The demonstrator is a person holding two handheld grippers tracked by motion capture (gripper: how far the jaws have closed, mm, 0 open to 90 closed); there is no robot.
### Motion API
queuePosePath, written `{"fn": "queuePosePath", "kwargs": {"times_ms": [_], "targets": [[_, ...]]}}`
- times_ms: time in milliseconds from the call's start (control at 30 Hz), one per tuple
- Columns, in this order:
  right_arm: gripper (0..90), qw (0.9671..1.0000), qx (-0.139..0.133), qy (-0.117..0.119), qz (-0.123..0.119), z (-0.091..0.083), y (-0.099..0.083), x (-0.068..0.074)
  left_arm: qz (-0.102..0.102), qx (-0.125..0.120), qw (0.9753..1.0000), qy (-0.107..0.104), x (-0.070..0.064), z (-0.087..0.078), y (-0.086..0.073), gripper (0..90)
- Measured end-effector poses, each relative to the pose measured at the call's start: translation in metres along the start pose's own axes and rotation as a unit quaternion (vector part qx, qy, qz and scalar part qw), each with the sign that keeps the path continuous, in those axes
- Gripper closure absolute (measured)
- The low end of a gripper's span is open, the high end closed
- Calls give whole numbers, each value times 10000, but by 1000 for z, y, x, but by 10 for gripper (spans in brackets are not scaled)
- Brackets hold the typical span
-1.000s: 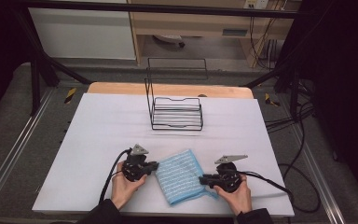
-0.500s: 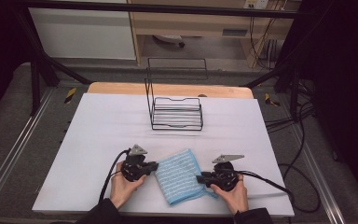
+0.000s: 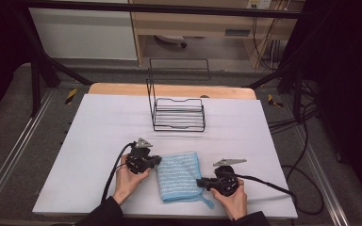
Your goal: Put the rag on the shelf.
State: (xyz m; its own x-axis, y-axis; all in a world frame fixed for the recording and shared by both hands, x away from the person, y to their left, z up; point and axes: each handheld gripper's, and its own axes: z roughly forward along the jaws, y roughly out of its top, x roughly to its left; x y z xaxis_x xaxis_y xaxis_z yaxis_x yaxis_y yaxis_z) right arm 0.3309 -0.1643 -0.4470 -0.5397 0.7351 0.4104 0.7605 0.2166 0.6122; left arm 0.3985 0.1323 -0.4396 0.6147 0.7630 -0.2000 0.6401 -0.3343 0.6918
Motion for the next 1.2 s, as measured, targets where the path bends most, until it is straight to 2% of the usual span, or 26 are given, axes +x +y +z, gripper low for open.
{"fn": "queuePosePath", "kwargs": {"times_ms": [233,400,467,567,667,733,833,933,1033,1200], "targets": [[822,9996,-188,-44,218,3,-6,8,6,-76,9999,72,0,10,9,859],[819,9991,-296,-287,28,6,-9,17,45,-119,9999,75,1,15,11,854],[810,9991,-284,-303,8,6,-9,17,37,-162,9998,65,1,13,10,841],[770,9989,-291,-315,-167,6,-9,15,73,-171,9998,113,2,9,9,773],[663,9982,-367,-306,-350,4,-7,13,52,-253,9996,80,5,1,7,682],[560,9976,-486,-224,-448,2,-5,10,-7,-295,9996,46,8,-4,6,610],[442,9955,-693,-225,-602,-3,-2,4,-218,-379,9990,-63,12,-8,6,521],[344,9938,-854,-218,-682,-8,0,-1,-343,-343,9988,-39,11,-5,6,477],[237,9923,-957,-189,-768,-10,1,-6,-537,-301,9981,-12,9,2,5,493],[150,9907,-972,-240,-918,-14,0,-14,-681,-258,9973,67,8,11,5,586]]}}
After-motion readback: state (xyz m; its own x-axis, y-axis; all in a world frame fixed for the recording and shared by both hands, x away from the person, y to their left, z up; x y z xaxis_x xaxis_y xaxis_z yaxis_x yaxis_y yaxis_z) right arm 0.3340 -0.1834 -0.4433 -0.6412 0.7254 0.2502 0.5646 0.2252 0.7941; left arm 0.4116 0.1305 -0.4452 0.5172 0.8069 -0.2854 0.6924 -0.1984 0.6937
